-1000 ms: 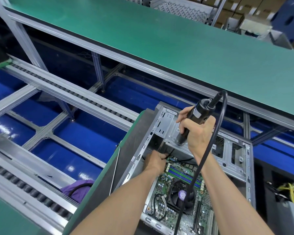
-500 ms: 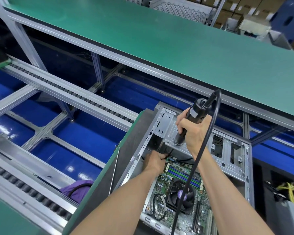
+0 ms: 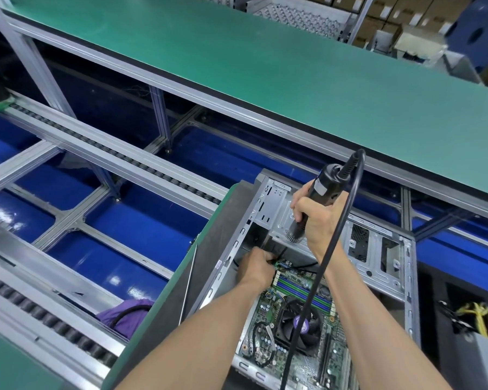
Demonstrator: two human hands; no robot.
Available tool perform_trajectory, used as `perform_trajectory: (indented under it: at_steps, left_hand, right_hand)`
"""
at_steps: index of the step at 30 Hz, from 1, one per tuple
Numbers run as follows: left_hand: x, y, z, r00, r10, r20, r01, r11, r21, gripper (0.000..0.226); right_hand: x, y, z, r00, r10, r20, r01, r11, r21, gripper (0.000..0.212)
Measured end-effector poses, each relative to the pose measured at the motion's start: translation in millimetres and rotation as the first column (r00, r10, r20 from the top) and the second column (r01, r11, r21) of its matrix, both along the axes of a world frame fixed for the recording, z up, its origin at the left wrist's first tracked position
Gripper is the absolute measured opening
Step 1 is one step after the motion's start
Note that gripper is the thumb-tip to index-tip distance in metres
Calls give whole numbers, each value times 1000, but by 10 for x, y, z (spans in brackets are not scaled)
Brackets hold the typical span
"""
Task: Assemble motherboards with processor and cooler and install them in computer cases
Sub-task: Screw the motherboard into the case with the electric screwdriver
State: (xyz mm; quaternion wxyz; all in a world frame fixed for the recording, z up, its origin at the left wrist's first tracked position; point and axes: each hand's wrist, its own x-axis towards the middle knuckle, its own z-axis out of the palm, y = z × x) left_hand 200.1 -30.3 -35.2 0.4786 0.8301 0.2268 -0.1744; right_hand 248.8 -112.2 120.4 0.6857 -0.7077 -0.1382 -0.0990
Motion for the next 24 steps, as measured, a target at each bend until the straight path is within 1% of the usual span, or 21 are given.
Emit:
perform_trajectory:
  at_steps: [2, 4, 8, 11, 14, 17, 21, 24]
  left_hand:
    - [2, -4, 8, 1000, -27, -3, 27, 1000, 2, 42]
    - [8, -6, 14, 999, -50, -1, 50, 999, 13, 42]
    - [23, -11, 22, 995, -97, -25, 98, 993, 62, 39]
    - [34, -19, 33, 986, -158, -46, 163, 978, 128, 31]
    - [56, -16, 67, 973, -223, -66, 232, 953, 196, 12]
    - [73, -16, 114, 954, -289, -79, 299, 918, 260, 10]
    - [86, -24, 141, 945, -312, -94, 326, 906, 271, 10]
    - [103, -29, 142, 943, -318, -98, 333, 906, 262, 11]
  right_hand:
    - [-12, 0, 3, 1000, -5, -3, 5, 1000, 4, 13]
    - [-25, -4, 3, 1000, -9, -5, 9, 1000, 21, 19]
    - [-29, -9, 23, 1000, 18, -1, -18, 1000, 15, 19]
    - [0, -48, 32, 998, 52, -28, -52, 999, 1, 23]
    - [23, -81, 39, 991, 122, -60, -122, 993, -1, 27]
    - [37, -97, 36, 985, 161, -68, -162, 987, -5, 27]
    - [21, -104, 51, 985, 161, -68, -160, 987, 10, 26]
    - [-9, -131, 113, 990, 136, -38, -134, 989, 58, 25]
